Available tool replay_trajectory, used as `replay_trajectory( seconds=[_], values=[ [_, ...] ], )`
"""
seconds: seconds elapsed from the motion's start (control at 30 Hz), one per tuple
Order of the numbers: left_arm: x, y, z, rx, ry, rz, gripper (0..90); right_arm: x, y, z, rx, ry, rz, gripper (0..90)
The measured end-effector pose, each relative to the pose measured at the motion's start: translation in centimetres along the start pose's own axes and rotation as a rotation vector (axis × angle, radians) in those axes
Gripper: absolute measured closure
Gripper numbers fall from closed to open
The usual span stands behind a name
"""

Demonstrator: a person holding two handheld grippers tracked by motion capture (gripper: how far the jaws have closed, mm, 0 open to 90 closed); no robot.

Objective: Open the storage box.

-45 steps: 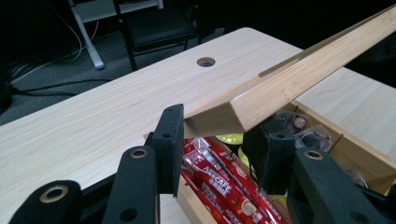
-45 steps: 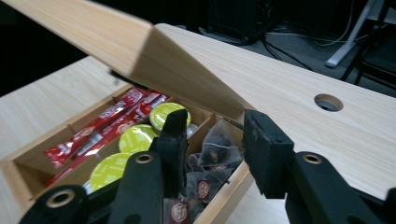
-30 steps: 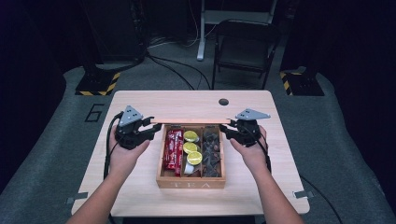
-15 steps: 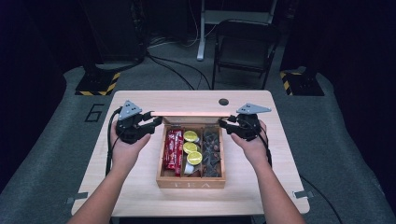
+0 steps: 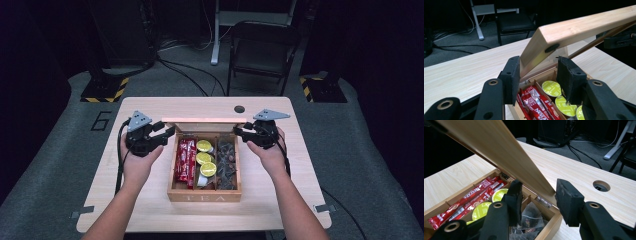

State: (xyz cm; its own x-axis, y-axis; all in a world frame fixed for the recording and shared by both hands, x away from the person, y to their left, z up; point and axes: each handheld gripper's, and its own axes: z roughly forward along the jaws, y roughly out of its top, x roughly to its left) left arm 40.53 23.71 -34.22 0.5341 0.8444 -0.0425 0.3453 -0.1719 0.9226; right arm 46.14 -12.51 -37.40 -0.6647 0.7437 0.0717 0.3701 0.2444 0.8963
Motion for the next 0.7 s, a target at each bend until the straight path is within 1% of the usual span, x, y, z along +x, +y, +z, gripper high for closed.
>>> replay_trajectory(
  seconds=[0.13, 0.2, 0.3, 0.4, 0.5, 0.7],
  values=[
    [0.1, -0.4, -0.2, 0.006, 0.005, -0.001, 52.9, 0.1, 0.0, 0.0, 0.001, -0.005, 0.002, 56.6],
    [0.2, -0.7, -0.3, 0.009, 0.012, -0.02, 52.7, 0.1, 0.0, 0.0, 0.002, -0.007, -0.001, 56.5],
    [0.2, -1.1, -0.2, 0.006, 0.012, -0.027, 52.4, 0.1, 0.0, 0.0, 0.002, -0.01, -0.003, 56.5],
    [0.1, -2.0, -0.2, 0.019, 0.005, -0.036, 52.4, 0.1, 0.0, 0.0, 0.002, -0.008, -0.001, 56.5],
    [-0.1, -2.6, 0.0, 0.03, -0.004, -0.04, 52.4, 0.2, 0.1, 0.0, 0.005, -0.011, -0.009, 56.4],
    [-0.4, -3.5, 0.4, 0.049, -0.014, -0.044, 51.9, 0.2, 0.1, 0.0, 0.009, -0.015, -0.008, 56.3]
  ],
)
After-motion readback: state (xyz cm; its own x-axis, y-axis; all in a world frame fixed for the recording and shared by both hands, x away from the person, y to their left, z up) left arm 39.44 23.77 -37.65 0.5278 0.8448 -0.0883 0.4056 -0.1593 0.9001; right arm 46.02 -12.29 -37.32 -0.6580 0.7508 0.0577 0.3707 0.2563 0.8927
